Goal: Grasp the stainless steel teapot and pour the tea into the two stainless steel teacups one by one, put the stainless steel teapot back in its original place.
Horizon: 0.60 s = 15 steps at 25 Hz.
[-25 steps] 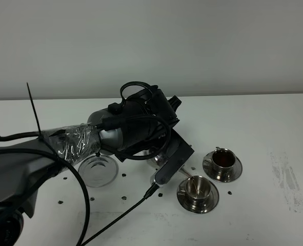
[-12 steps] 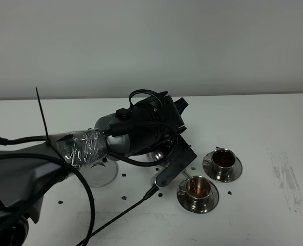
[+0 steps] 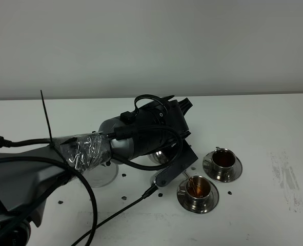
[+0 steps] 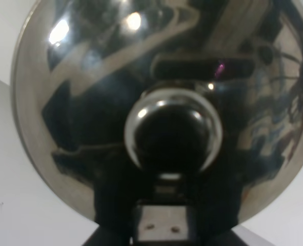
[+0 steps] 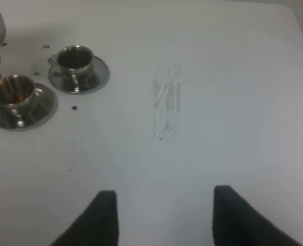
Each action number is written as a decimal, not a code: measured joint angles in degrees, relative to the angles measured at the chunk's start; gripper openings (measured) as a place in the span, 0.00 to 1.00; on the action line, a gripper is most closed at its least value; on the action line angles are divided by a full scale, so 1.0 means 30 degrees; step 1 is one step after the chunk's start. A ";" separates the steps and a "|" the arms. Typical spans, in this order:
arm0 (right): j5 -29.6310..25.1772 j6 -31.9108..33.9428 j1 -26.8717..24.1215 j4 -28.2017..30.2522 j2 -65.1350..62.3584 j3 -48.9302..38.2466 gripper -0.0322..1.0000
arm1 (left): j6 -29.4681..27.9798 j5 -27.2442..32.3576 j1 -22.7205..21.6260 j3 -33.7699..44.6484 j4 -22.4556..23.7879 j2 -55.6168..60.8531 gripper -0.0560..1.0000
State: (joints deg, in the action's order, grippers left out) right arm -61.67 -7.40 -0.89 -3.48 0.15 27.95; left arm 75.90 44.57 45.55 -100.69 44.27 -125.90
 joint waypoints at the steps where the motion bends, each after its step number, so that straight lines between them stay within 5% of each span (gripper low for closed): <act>1: 0.0000 0.0000 0.0000 0.0000 0.0000 0.0000 0.46 | 0.0000 0.0000 0.0000 0.0000 0.0108 0.0000 0.29; 15: 0.0000 0.0000 0.0000 0.0000 0.0000 0.0000 0.46 | 0.0000 -0.0036 0.0297 0.0000 0.1204 0.0000 0.29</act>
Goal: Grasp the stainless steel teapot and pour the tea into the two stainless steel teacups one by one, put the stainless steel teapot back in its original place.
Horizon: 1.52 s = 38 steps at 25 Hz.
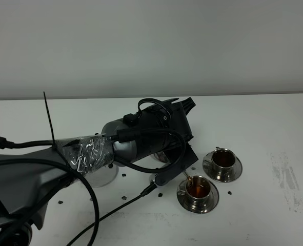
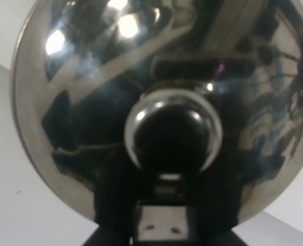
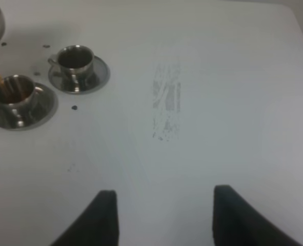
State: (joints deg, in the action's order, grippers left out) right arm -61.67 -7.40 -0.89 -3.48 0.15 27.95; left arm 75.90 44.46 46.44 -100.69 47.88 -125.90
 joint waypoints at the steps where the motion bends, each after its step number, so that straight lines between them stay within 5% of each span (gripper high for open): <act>1: 0.0000 0.0000 0.0000 0.0000 0.0000 0.0000 0.46 | 0.0000 -0.0020 0.0040 0.0000 0.0104 0.0000 0.29; 38: 0.0000 0.0000 0.0000 0.0000 0.0000 0.0000 0.46 | -0.1064 -0.0462 0.0823 0.0000 0.1872 -0.0509 0.29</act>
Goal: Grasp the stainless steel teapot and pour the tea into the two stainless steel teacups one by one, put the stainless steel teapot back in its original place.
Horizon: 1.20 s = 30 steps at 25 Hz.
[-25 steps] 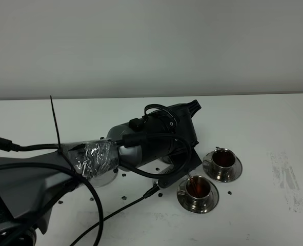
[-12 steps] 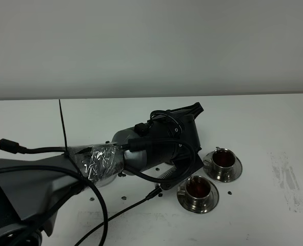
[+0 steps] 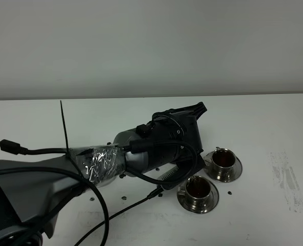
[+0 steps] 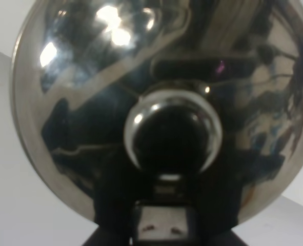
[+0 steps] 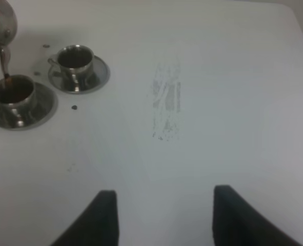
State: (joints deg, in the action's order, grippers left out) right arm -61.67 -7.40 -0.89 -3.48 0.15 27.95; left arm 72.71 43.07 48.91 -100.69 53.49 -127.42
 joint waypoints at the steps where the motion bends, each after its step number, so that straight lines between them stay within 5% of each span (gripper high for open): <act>1: 0.0000 0.0000 0.0000 0.0000 0.0000 0.0000 0.46 | 0.0000 -0.0032 0.0016 0.0000 0.0000 0.0000 0.29; 15: 0.0000 0.0000 0.0000 0.0000 0.0000 0.0000 0.46 | 0.0000 -0.0037 0.0022 0.0000 0.0062 0.0000 0.29; 30: 0.0000 0.0000 0.0000 0.0000 0.0000 -0.0017 0.46 | 0.0009 0.0421 -0.0929 0.0000 -0.2092 0.0377 0.29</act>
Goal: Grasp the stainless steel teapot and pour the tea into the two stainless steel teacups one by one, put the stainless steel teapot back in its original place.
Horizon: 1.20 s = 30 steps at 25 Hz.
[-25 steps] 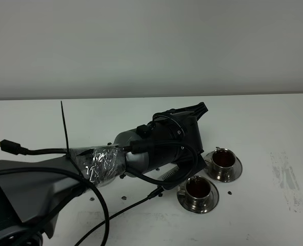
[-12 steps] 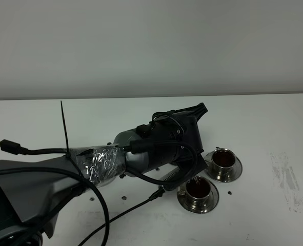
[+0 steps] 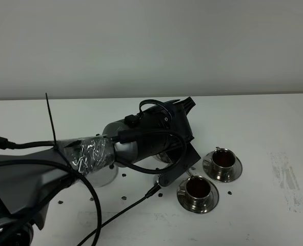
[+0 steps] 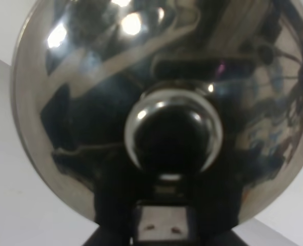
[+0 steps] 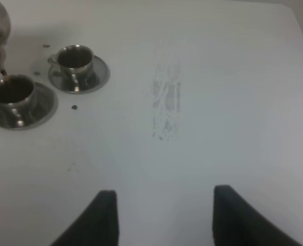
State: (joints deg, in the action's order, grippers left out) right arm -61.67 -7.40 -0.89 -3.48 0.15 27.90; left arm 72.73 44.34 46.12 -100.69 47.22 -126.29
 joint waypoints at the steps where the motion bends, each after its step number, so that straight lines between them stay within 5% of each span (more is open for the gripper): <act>1: 0.0000 0.0000 0.0000 0.0000 0.0000 0.0000 0.46 | 0.0000 0.0050 -0.0045 0.0000 -0.0153 0.0000 0.29; 25: 0.0000 0.0000 0.0000 0.0000 0.0000 0.0000 0.46 | 0.0045 0.0232 -0.1247 -0.0017 -0.7563 0.1656 0.29; 30: 0.0000 0.0000 0.0000 0.0000 0.0000 0.0000 0.46 | -0.1279 0.0716 -0.1869 -0.0017 -0.9067 0.1889 0.29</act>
State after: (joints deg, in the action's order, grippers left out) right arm -61.67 -7.40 -0.89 -3.48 0.15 27.90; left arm 68.90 46.48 40.52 -100.74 20.01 -120.62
